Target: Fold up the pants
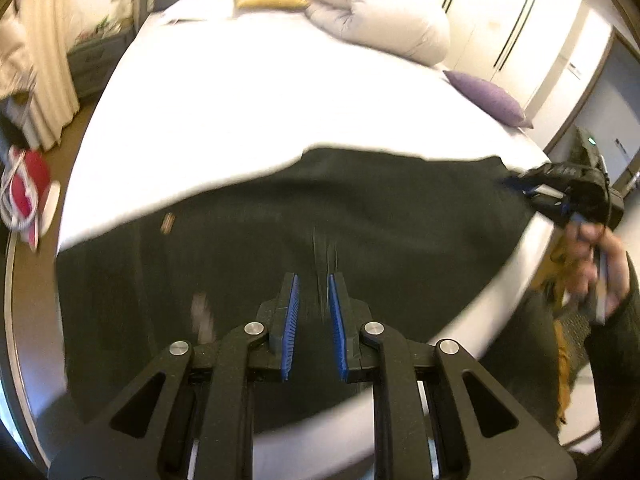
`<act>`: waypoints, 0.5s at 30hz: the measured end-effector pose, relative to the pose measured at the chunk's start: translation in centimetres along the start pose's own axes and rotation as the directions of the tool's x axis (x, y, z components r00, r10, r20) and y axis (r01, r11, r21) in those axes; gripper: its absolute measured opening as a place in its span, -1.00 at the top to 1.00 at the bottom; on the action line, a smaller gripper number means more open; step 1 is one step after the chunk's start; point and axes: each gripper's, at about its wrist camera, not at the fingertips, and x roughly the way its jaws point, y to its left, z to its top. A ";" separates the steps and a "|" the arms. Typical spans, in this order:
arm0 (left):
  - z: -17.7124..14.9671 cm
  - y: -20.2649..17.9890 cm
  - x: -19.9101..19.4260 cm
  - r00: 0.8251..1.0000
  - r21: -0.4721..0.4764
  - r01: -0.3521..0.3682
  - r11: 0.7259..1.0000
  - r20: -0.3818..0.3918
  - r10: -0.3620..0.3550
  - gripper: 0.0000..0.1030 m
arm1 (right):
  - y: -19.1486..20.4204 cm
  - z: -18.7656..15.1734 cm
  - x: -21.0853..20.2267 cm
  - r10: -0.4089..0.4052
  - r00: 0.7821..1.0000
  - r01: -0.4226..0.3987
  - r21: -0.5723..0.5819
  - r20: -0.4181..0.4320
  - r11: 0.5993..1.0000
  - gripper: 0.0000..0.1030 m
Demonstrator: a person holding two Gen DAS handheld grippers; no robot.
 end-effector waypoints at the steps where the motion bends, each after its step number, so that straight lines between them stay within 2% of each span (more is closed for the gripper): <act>1: 0.8 0.2 1.2 1.000 -0.002 -0.002 1.000 0.002 0.002 0.71 | 1.7 0.4 3.1 0.032 0.996 -0.033 -0.022 -0.083 0.999 0.84; 2: 1.5 0.6 2.6 1.000 -0.019 0.002 1.000 -0.007 -0.002 0.71 | 3.3 0.5 6.3 0.046 0.987 -0.054 -0.044 -0.154 0.998 0.84; 5: 2.1 1.5 5.5 0.999 -0.026 -0.016 1.000 -0.040 0.015 0.71 | 5.2 1.7 13.1 0.069 0.958 -0.082 -0.037 -0.279 0.996 0.84; 7: 1.6 2.3 7.2 0.996 -0.034 -0.039 0.999 -0.082 0.036 0.71 | 4.7 3.2 16.6 0.049 0.949 -0.056 -0.014 -0.312 0.998 0.84; 8: 1.0 3.1 8.1 0.993 -0.057 -0.050 0.997 -0.108 0.044 0.71 | 3.7 4.1 18.2 -0.008 0.951 0.007 -0.004 -0.308 1.000 0.86; 9: 0.2 4.1 8.8 0.991 -0.087 -0.054 0.995 -0.124 0.043 0.71 | 3.1 3.1 18.5 -0.024 0.952 0.027 0.006 -0.304 1.000 1.00; 10: -0.1 4.6 8.9 0.992 -0.108 -0.042 0.993 -0.120 0.029 0.71 | 2.0 3.5 19.2 0.005 0.955 0.008 0.044 -0.295 0.999 1.00; 11: -0.7 5.3 8.7 0.995 -0.140 -0.021 0.990 -0.102 0.006 0.71 | 0.8 4.3 19.1 0.050 0.965 -0.027 0.090 -0.259 0.996 1.00; 12: -1.0 5.7 8.5 0.995 -0.158 -0.013 0.987 -0.095 -0.002 0.71 | 0.1 5.1 18.3 0.033 0.976 -0.010 0.107 -0.215 0.994 1.00; 14: -1.6 6.3 7.9 0.996 -0.170 -0.013 0.985 -0.084 -0.002 0.71 | -1.1 6.0 15.6 -0.081 0.994 0.090 0.137 -0.068 0.987 1.00; 15: -1.8 6.4 7.7 0.997 -0.173 -0.013 0.985 -0.083 -0.002 0.71 | -1.6 6.0 14.5 -0.099 0.994 0.103 0.154 -0.035 0.983 1.00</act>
